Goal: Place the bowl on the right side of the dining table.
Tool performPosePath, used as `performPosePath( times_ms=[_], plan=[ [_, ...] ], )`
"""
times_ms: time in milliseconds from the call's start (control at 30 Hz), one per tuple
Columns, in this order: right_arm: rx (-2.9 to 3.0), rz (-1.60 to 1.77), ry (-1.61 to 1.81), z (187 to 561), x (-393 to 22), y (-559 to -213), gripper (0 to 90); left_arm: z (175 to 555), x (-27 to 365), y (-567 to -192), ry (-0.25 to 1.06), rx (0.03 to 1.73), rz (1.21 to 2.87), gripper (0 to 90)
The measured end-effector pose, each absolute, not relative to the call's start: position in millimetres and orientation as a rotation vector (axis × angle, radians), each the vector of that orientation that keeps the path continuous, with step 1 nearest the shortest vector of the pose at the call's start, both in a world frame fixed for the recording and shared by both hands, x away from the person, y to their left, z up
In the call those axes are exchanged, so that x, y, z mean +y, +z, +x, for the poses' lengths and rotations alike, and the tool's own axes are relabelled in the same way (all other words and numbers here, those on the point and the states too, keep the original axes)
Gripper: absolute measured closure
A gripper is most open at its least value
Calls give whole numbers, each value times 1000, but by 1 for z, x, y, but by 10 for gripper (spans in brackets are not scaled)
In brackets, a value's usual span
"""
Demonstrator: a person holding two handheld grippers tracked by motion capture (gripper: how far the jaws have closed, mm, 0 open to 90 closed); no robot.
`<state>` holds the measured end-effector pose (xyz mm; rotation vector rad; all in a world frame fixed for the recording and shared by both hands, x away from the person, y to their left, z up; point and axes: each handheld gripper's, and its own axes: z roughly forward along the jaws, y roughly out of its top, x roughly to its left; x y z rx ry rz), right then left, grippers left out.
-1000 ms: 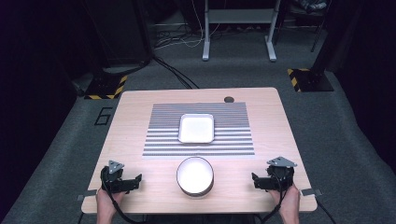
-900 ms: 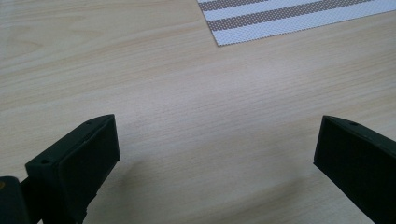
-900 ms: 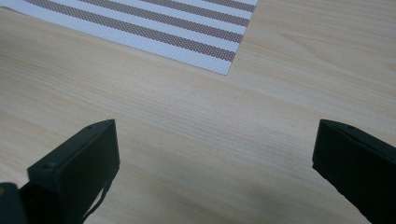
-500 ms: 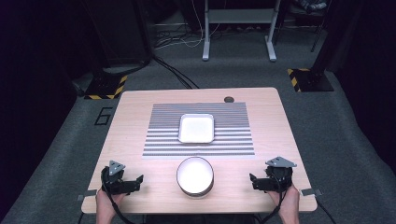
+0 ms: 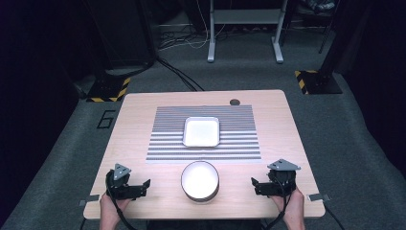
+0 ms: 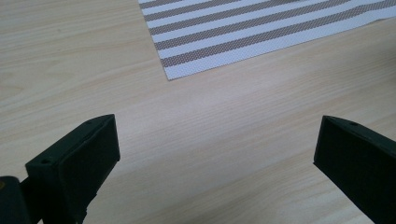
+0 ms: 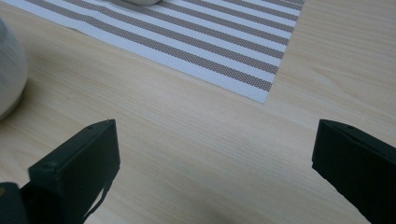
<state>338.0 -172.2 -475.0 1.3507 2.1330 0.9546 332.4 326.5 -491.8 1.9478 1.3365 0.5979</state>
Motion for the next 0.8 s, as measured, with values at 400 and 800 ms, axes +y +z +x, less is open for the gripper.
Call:
performPosePath(
  times_ms=[400, 800],
  plan=[
    [2173, 1294, 982, 336, -159, -466, 3, 332, 314, -482, 584, 1280, 1965, 1],
    [2192, 1251, 1012, 336, -146, -454, 3, 331, 303, -473, 563, 1240, 1974, 1]
  ],
)
